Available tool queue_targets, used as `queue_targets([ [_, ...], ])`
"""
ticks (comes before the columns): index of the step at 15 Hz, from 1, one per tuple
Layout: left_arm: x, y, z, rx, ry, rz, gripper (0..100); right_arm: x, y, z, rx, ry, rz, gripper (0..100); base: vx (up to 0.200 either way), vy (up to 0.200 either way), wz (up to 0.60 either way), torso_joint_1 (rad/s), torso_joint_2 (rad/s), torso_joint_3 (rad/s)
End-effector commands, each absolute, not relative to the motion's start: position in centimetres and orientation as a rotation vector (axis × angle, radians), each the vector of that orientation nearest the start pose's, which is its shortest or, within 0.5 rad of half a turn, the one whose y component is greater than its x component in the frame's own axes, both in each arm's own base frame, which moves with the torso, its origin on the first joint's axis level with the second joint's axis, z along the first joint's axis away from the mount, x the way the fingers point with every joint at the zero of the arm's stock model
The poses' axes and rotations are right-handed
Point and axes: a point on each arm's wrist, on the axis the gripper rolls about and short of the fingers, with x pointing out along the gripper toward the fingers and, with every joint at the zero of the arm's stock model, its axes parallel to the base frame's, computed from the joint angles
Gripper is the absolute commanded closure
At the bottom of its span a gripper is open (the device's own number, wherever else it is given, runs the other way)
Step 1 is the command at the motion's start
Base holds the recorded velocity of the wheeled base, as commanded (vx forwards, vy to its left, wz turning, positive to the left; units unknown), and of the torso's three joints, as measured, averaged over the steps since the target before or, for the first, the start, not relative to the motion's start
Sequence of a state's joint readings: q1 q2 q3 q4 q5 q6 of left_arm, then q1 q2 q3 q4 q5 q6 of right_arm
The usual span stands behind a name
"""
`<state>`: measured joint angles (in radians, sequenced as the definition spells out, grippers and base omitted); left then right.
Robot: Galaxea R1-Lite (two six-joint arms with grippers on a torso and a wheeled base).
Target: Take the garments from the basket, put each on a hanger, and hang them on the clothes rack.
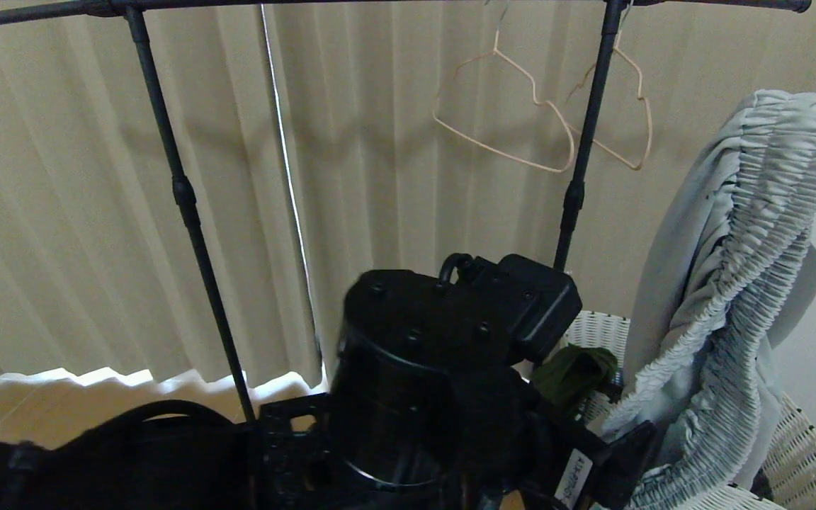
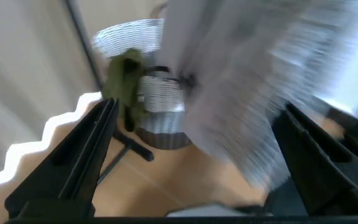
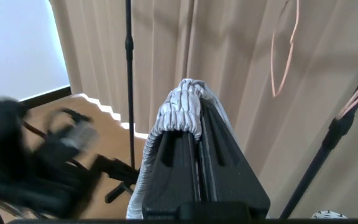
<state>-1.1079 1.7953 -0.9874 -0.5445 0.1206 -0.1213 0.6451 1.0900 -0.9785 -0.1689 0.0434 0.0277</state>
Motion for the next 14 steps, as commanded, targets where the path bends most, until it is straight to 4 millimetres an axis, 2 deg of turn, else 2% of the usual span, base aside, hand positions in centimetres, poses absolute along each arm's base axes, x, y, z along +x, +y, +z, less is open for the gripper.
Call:
queue_targets([
  [1,16.0,-32.4,16.9,0.069,0.331,-0.937,0,11.4,8.8,32.8,0.045,-0.050,0.691,100,0.000,0.000,0.00,0.000,0.00,0.000],
  [6,15.8,-31.8,14.8,0.118,0.384,-0.863,0,11.3,8.6,32.8,0.043,-0.054,0.686,100,0.000,0.000,0.00,0.000,0.00,0.000],
  [7,15.7,-31.6,14.7,0.123,0.389,-0.860,100,11.1,8.5,32.9,0.046,-0.062,0.686,100,0.000,0.000,0.00,0.000,0.00,0.000],
  [11,15.5,-30.9,14.4,0.162,0.376,-0.805,100,10.9,8.3,32.8,0.045,-0.060,0.682,100,0.000,0.000,0.00,0.000,0.00,0.000],
  [13,15.0,-29.4,15.2,0.186,0.328,-0.764,100,11.0,8.3,32.7,0.044,-0.056,0.680,100,0.000,0.000,0.00,0.000,0.00,0.000],
  [14,14.1,-27.6,17.0,0.171,0.259,-0.775,100,11.0,8.3,32.5,0.042,-0.050,0.680,100,0.000,0.000,0.00,0.000,0.00,0.000],
])
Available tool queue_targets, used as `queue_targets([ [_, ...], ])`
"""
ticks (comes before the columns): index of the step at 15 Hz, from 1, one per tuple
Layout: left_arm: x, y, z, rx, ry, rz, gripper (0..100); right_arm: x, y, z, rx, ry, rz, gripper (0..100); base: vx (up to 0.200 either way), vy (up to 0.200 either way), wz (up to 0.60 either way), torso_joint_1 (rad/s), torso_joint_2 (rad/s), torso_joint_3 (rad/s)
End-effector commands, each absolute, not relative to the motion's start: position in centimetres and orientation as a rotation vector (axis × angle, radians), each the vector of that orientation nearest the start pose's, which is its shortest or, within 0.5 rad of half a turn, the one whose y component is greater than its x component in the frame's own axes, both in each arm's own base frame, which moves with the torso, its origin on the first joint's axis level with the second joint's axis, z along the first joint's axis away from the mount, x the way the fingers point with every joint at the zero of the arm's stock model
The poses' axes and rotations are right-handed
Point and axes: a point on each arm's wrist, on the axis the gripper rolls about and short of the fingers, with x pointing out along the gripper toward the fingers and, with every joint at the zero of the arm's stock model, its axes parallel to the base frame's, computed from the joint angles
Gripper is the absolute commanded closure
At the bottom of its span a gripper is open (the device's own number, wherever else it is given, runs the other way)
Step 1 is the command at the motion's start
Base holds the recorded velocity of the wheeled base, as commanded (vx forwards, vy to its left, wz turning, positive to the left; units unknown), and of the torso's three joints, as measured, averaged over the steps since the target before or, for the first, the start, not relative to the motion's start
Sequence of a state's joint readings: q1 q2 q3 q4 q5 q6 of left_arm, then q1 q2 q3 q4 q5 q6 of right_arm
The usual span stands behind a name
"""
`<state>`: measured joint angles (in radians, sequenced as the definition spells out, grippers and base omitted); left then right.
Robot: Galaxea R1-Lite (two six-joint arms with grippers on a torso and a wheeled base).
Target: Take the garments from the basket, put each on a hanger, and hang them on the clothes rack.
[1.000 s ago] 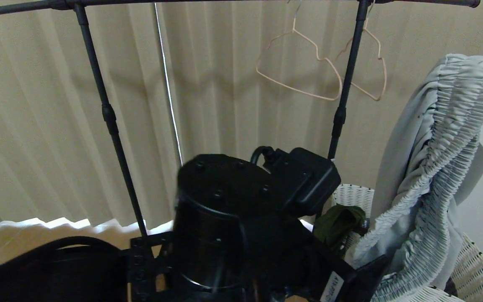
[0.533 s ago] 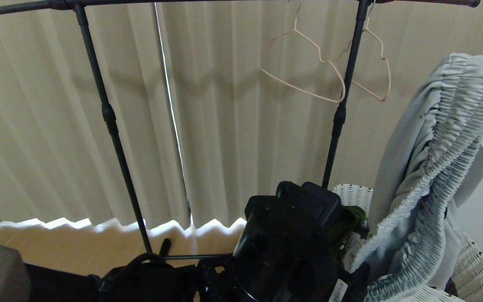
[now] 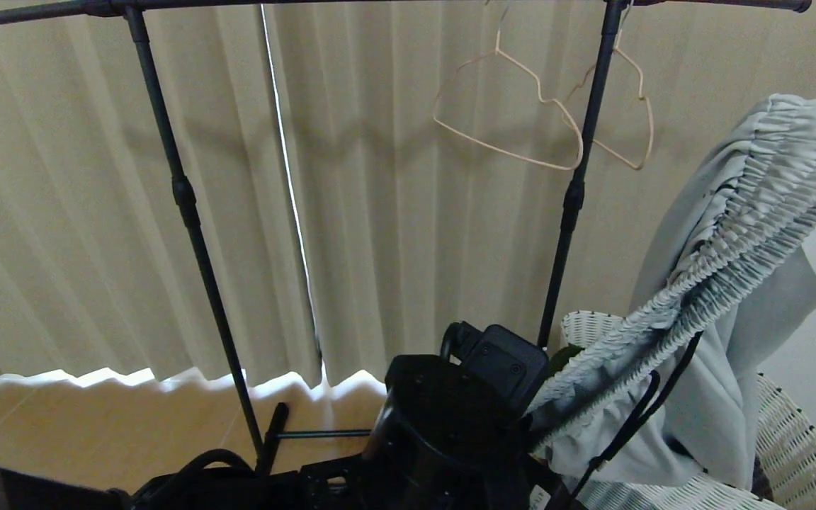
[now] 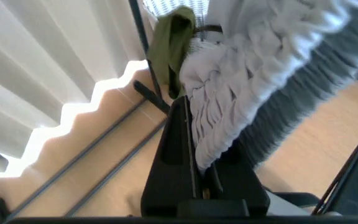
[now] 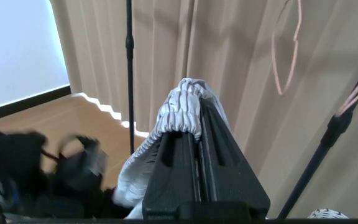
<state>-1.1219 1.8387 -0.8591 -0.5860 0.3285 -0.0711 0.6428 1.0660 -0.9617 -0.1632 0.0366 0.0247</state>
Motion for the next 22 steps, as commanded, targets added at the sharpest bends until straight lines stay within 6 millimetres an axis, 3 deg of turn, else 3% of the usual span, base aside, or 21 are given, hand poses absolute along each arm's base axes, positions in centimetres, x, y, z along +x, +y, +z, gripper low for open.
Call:
queue_targets([
  [1,13.5,-25.6,19.8,0.166,0.173,-0.775,100,10.9,8.3,32.5,0.037,-0.055,0.680,100,0.000,0.000,0.00,0.000,0.00,0.000],
  [5,12.8,-19.1,26.2,0.161,0.079,-0.687,100,11.9,9.1,32.3,0.011,-0.036,0.687,100,0.000,0.000,0.00,0.000,0.00,0.000],
  [7,11.8,-17.5,27.3,0.147,0.064,-0.704,100,12.5,9.6,32.8,0.012,-0.039,0.693,100,0.000,0.000,0.00,0.000,0.00,0.000],
  [12,10.3,-12.4,31.3,0.067,-0.042,-0.688,100,14.2,10.9,38.7,0.061,-0.196,0.693,100,0.000,0.000,0.00,0.000,0.00,0.000],
  [15,10.5,-10.3,36.1,0.007,-0.155,-0.620,100,15.1,11.6,40.2,0.073,-0.235,0.691,100,0.000,0.000,0.00,0.000,0.00,0.000],
  [17,10.6,-9.0,38.1,0.023,-0.158,-0.600,100,15.6,11.9,41.0,0.080,-0.257,0.689,100,0.000,0.000,0.00,0.000,0.00,0.000],
  [19,10.6,-8.5,38.6,0.038,-0.132,-0.619,100,15.6,12.0,41.0,0.079,-0.256,0.688,100,0.000,0.000,0.00,0.000,0.00,0.000],
  [22,12.8,-10.1,35.5,0.090,0.005,-0.618,100,15.7,11.8,38.4,0.053,-0.169,0.675,100,0.000,0.000,0.00,0.000,0.00,0.000],
])
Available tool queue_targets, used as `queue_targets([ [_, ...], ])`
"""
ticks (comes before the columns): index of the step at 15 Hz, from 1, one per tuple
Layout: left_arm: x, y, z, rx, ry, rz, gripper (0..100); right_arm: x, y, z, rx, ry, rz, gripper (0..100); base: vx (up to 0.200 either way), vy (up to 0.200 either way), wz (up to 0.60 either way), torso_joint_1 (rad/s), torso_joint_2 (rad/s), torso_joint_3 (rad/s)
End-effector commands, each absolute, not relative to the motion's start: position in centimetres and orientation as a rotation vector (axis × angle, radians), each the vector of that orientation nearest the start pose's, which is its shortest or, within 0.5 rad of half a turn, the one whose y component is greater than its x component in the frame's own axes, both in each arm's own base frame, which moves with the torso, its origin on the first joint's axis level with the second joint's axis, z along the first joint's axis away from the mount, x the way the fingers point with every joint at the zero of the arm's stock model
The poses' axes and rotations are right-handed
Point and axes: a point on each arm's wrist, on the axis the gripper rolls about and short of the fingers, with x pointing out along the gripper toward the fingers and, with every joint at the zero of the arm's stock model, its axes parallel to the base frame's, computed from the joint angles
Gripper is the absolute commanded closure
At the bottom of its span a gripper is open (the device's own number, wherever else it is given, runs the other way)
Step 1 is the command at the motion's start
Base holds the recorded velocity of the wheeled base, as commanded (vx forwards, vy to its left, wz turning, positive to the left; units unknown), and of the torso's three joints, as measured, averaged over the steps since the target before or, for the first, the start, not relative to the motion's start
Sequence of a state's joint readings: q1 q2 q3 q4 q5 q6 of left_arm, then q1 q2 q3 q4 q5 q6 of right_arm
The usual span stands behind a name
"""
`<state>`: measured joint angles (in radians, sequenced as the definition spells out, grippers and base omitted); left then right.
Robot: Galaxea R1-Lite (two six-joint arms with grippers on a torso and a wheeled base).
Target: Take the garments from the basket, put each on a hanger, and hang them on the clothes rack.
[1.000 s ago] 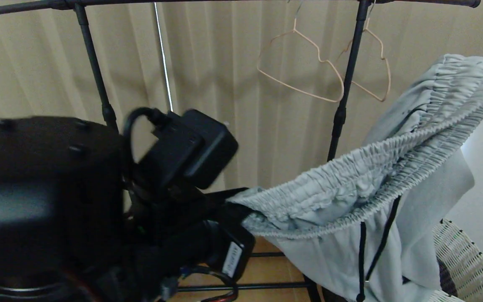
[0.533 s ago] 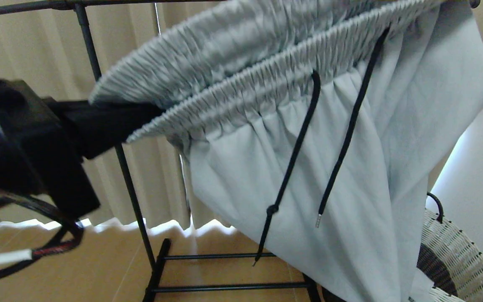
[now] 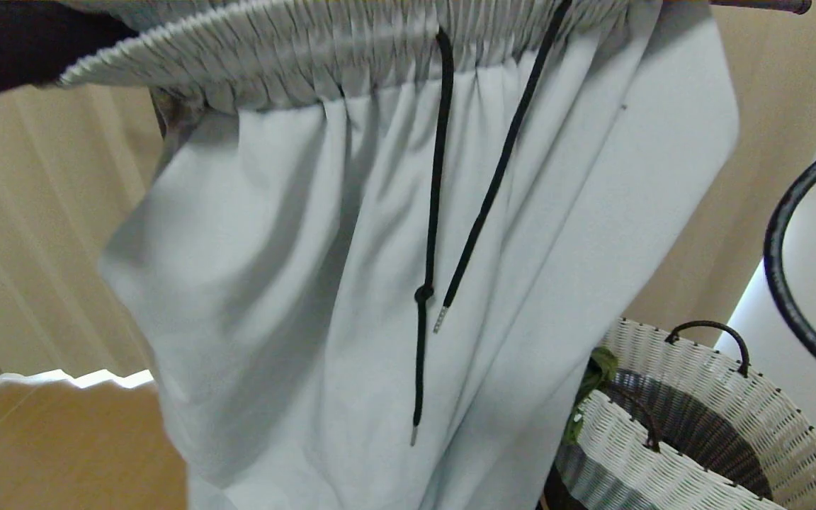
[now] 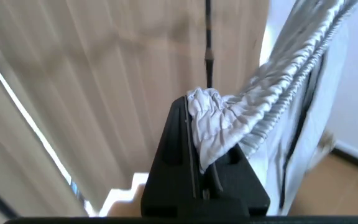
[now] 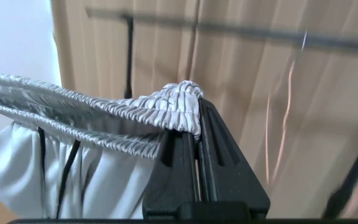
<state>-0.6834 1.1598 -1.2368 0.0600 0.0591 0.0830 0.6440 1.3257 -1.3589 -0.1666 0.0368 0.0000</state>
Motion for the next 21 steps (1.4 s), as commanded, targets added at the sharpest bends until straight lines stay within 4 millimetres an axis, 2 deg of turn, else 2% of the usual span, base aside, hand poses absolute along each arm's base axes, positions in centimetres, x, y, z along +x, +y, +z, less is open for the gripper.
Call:
queue_targets([
  [1,13.4,-10.6,34.3,0.108,0.051,-0.616,100,15.5,11.7,37.6,0.046,-0.146,0.675,100,0.000,0.000,0.00,0.000,0.00,0.000],
  [2,14.1,-11.1,33.0,0.129,0.101,-0.616,100,15.3,11.4,36.6,0.037,-0.118,0.671,100,0.000,0.000,0.00,0.000,0.00,0.000],
  [4,14.9,-11.8,32.2,0.143,0.136,-0.614,100,15.3,10.8,35.4,0.023,-0.081,0.642,100,0.000,0.000,0.00,0.000,0.00,0.000],
  [9,16.5,-12.9,35.0,0.098,0.000,-0.579,100,14.7,10.3,35.4,0.030,-0.090,0.633,100,0.000,0.000,0.00,0.000,0.00,0.000],
  [11,17.3,-13.1,35.7,0.092,-0.017,-0.561,100,14.7,9.5,34.5,0.022,-0.067,0.595,100,0.000,0.000,0.00,0.000,0.00,0.000],
  [15,18.5,-13.4,34.8,0.100,0.020,-0.541,100,14.3,8.9,33.8,0.018,-0.055,0.578,100,0.000,0.000,0.00,0.000,0.00,0.000],
  [21,19.0,-14.4,34.2,0.113,0.045,-0.564,100,14.2,8.6,33.7,0.014,-0.048,0.534,100,0.000,0.000,0.00,0.000,0.00,0.000],
])
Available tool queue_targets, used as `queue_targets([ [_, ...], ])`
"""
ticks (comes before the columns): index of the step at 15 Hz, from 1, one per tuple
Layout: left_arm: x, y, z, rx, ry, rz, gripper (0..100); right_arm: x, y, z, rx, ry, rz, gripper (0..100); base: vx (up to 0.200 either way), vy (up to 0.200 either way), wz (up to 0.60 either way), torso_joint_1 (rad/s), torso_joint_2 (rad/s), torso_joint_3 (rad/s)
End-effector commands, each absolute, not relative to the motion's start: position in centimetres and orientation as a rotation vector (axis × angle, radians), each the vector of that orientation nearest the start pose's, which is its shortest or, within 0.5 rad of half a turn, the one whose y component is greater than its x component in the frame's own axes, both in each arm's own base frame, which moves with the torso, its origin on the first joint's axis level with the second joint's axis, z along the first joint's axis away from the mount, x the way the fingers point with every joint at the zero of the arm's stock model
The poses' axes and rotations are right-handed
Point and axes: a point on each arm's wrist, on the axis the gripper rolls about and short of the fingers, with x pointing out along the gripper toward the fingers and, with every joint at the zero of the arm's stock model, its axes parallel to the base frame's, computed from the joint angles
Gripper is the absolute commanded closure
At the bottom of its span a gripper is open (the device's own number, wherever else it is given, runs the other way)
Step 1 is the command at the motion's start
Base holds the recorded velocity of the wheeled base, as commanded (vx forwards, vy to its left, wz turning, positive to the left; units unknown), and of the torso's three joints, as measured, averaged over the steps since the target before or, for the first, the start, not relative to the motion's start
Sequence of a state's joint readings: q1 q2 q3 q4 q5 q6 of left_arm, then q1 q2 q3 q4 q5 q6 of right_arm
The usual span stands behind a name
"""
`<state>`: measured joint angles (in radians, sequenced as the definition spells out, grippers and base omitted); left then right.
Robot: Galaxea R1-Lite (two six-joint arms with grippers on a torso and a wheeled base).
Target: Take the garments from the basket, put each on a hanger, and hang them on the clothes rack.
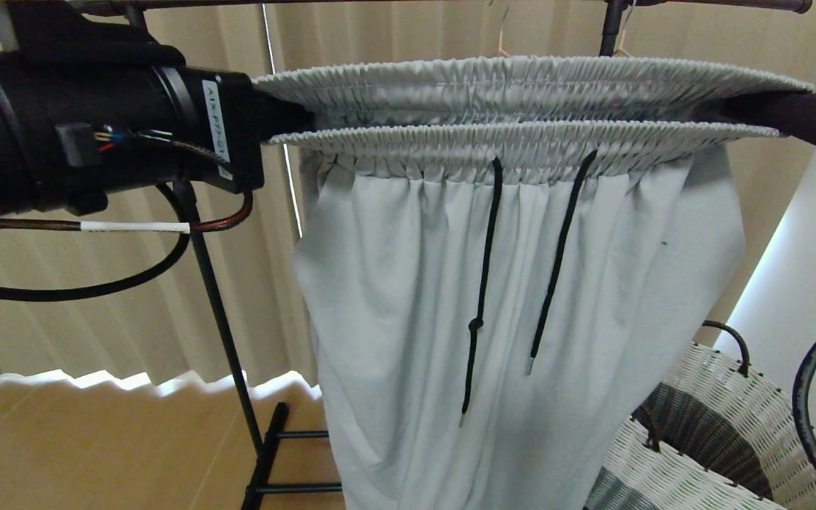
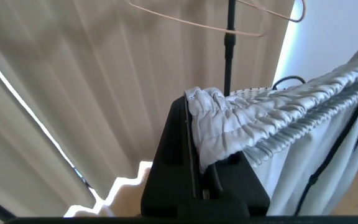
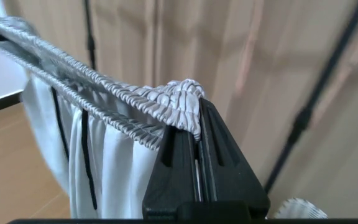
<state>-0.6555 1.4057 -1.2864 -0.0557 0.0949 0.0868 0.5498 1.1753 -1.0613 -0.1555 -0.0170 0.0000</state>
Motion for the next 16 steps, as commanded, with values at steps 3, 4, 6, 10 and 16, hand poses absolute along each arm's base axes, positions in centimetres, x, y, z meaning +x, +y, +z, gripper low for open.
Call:
queue_targets([
  [3,20.7,-15.6,33.5,0.109,0.032,-0.550,100,11.6,7.0,33.9,-0.001,-0.016,0.509,100,0.000,0.000,0.00,0.000,0.00,0.000],
  [4,21.5,-16.1,33.1,0.111,0.034,-0.525,100,10.7,6.5,33.6,-0.016,0.012,0.519,100,0.000,0.000,0.00,0.000,0.00,0.000],
  [6,22.7,-17.0,32.6,0.109,0.029,-0.490,100,9.4,6.0,33.3,-0.036,0.030,0.545,100,0.000,0.000,0.00,0.000,0.00,0.000],
  [10,24.2,-17.8,32.4,0.101,0.022,-0.479,100,8.9,6.1,31.5,-0.093,0.054,0.620,100,0.000,0.000,0.00,0.000,0.00,0.000],
  [16,23.2,-16.9,33.0,0.094,0.007,-0.483,100,11.2,6.6,31.5,-0.094,0.057,0.552,100,0.000,0.000,0.00,0.000,0.00,0.000],
])
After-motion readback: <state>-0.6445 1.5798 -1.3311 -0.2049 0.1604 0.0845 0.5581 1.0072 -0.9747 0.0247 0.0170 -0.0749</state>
